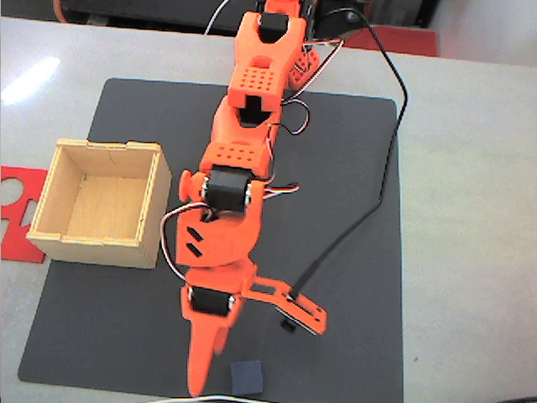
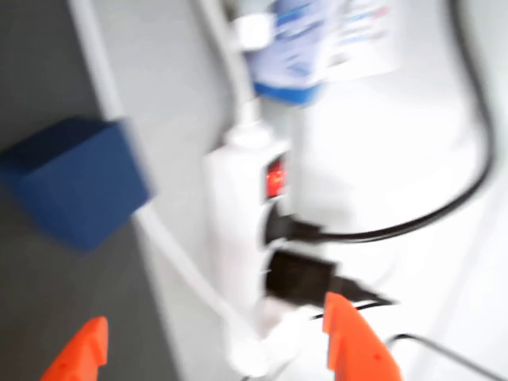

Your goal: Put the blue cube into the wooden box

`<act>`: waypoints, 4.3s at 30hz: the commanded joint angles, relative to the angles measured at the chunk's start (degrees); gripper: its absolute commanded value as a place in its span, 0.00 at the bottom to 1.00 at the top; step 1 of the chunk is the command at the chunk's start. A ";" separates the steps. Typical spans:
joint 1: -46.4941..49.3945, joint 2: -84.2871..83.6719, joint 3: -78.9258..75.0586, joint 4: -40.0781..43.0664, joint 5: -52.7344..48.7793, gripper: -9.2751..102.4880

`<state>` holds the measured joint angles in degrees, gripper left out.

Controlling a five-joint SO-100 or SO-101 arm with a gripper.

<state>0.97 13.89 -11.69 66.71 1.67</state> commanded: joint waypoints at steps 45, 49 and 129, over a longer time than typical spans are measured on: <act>-2.55 6.50 -1.76 0.62 -8.61 0.35; -6.15 7.91 -1.76 -7.03 -15.82 0.35; -3.69 4.48 -1.41 36.91 -16.79 0.28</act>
<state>-2.55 13.71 -12.66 103.01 -14.68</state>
